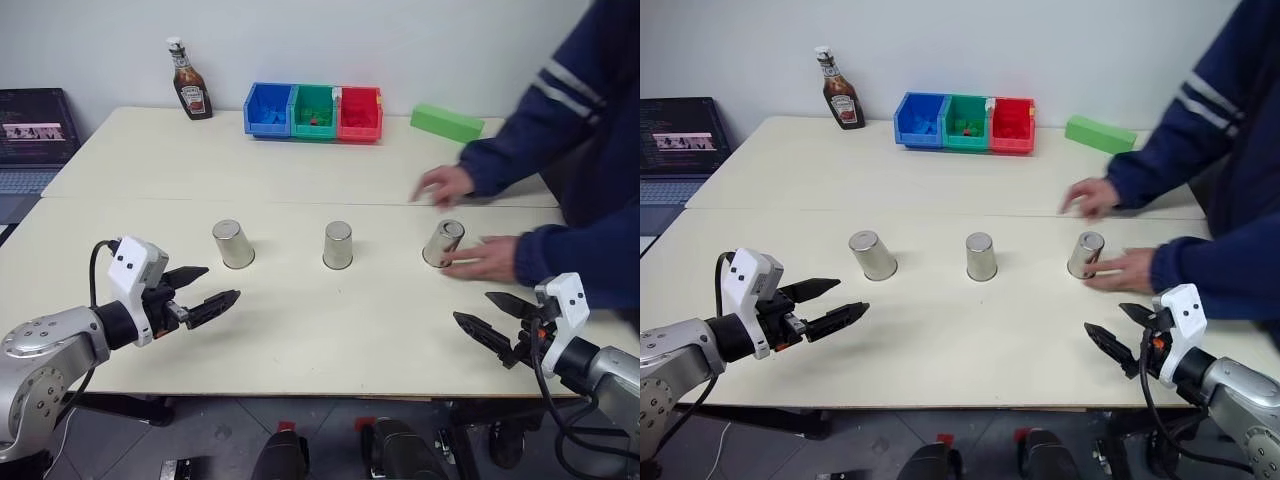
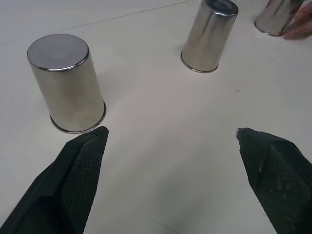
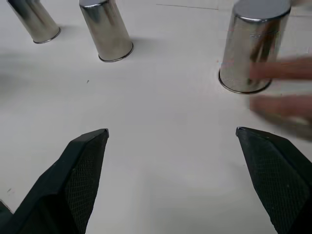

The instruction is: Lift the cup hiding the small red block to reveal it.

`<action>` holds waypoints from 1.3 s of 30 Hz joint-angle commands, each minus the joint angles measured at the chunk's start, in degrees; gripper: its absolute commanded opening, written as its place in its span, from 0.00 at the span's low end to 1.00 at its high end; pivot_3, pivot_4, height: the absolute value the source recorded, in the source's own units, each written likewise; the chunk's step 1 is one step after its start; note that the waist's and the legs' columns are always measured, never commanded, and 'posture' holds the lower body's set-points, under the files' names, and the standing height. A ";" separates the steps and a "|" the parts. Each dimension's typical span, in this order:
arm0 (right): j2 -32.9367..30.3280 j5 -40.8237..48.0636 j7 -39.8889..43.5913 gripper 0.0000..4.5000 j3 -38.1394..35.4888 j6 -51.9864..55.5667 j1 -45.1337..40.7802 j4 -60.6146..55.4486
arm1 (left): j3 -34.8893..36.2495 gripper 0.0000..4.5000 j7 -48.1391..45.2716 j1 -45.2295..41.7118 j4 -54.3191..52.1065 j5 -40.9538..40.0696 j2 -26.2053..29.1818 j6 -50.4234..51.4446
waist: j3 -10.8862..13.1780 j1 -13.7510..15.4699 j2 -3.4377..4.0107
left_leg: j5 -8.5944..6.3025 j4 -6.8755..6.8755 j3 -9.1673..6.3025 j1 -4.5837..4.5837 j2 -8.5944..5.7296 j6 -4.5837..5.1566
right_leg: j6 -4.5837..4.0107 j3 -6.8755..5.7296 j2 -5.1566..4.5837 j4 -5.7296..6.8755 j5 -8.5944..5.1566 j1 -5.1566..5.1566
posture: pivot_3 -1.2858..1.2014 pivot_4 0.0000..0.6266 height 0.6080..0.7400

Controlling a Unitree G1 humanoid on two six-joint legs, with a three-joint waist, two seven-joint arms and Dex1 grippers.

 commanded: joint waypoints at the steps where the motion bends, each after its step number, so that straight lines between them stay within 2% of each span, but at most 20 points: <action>1: -0.10 -0.38 0.73 0.99 -0.95 -1.77 0.23 -0.63 | 0.81 1.00 -0.62 -0.47 -1.12 0.04 0.89 -1.47 | 0.00 0.00 0.00 | 0.00 0.00 0.00 0.00 0.00 0.00 | 0.00 0.00 0.00 0.00 0.00 0.00 | 0.52 0.24 1.00; 13: 0.77 0.71 -0.44 0.99 -0.71 -1.95 -1.79 -1.68 | 0.02 1.00 -1.71 -0.37 -1.62 0.43 1.20 -2.38 | 0.00 0.00 0.00 | 0.00 0.00 0.00 0.00 0.00 0.00 | 0.00 0.00 0.00 0.00 0.00 0.00 | 0.52 0.24 1.00; 18: -0.63 1.86 2.89 0.99 0.12 -3.35 -3.07 -4.09 | -7.60 1.00 -0.23 -4.96 -5.92 0.70 -1.91 -3.79 | 0.02 0.16 -0.01 | 0.00 0.01 0.00 -0.02 -0.01 0.00 | 0.01 0.00 0.00 -0.01 0.01 0.00 | 0.52 0.24 1.00; 22: -0.99 3.85 4.66 0.99 1.57 -2.96 -4.74 -4.78 | -18.03 1.00 2.51 -10.10 -4.78 5.29 -7.46 -6.46 | 0.02 0.17 -0.01 | 0.00 0.03 -0.01 -0.01 -0.07 0.00 | 0.31 0.01 -0.01 -0.03 0.18 0.06 | 0.52 0.24 1.00; 25: -1.26 2.29 5.06 0.99 2.77 -4.10 -6.21 -3.17 | -27.73 1.00 5.47 -14.80 0.92 14.89 -12.62 -13.50 | 0.03 0.14 -0.03 | 0.00 0.02 -0.02 -0.02 -0.08 0.00 | 0.35 0.00 0.00 -0.06 0.20 0.08 | 0.52 0.24 1.00; 27: -1.13 1.51 4.55 0.99 3.25 -4.52 -7.42 -2.36 | -31.44 1.00 8.10 -18.14 6.72 20.36 -15.88 -17.89 | 0.03 0.19 -0.04 | 0.00 0.03 -0.03 -0.02 -0.10 0.00 | 0.37 0.00 0.01 -0.06 0.22 0.09 | 0.52 0.24 1.00; 32: 0.00 0.88 3.49 0.99 3.52 -5.33 -7.80 -1.78 | -34.55 1.00 11.98 -25.10 20.43 27.11 -24.74 -26.63 | 0.02 0.13 -0.06 | 0.00 0.06 -0.07 -0.08 -0.12 0.01 | 0.42 -0.01 0.02 -0.05 0.25 0.09 | 0.52 0.24 1.00; 39: 1.77 -0.22 2.50 0.99 2.92 -7.19 -5.70 -1.90 | -35.94 1.00 12.21 -33.58 37.58 30.63 -34.57 -34.78 | 0.02 0.34 -0.05 | 0.00 0.13 -0.17 -0.45 -0.20 0.01 | 0.47 -0.08 0.01 -0.10 0.28 -0.06 | 0.52 0.24 1.00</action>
